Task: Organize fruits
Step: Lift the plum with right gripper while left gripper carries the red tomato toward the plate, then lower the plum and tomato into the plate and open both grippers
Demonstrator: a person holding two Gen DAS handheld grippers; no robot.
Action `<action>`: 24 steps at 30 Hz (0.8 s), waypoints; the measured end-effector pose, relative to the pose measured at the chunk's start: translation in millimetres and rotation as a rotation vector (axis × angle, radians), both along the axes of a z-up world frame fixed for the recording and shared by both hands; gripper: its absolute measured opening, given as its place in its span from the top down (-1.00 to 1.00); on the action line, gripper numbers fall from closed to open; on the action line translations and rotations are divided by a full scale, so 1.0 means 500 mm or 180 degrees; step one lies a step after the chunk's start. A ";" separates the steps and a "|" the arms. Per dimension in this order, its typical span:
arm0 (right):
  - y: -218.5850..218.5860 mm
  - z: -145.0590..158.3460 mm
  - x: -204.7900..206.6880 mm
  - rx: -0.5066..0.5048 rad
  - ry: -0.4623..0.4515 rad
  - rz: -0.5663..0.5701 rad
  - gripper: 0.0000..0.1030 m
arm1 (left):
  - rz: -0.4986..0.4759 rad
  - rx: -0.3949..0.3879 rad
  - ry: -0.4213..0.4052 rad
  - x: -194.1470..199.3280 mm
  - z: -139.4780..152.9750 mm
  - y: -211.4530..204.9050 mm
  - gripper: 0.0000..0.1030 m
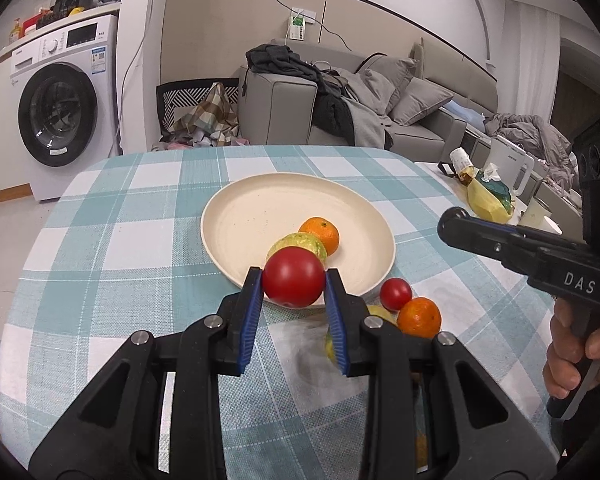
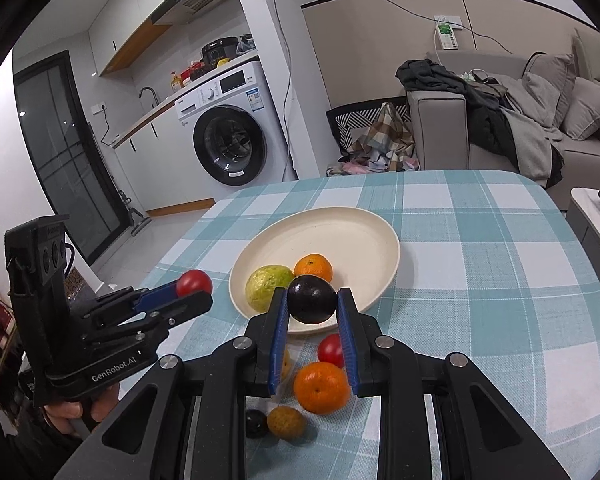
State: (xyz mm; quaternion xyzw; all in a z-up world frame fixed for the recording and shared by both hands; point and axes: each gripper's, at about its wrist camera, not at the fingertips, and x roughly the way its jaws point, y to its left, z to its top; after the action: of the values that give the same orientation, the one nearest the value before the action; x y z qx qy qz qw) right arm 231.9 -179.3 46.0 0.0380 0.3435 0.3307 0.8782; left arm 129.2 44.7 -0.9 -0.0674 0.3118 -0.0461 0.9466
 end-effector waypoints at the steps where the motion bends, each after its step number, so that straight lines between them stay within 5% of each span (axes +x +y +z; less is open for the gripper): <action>1: 0.003 -0.002 0.007 -0.0008 0.0002 -0.0005 0.52 | -0.0015 0.0004 0.0007 0.005 -0.003 -0.001 0.46; 11: 0.006 -0.039 0.066 0.0125 0.0171 -0.0264 0.51 | -0.0067 -0.0036 0.0034 0.040 -0.016 -0.001 0.46; 24: 0.034 -0.085 0.088 -0.0101 0.0195 -0.0081 0.51 | -0.0287 0.0013 0.0148 0.075 -0.040 -0.039 0.46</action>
State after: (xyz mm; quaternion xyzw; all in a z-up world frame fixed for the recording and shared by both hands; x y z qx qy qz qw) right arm 275.9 -162.2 3.7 0.0385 0.3749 0.3127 0.8719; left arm 166.5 25.1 -20.7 -0.0524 0.3366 -0.0866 0.9362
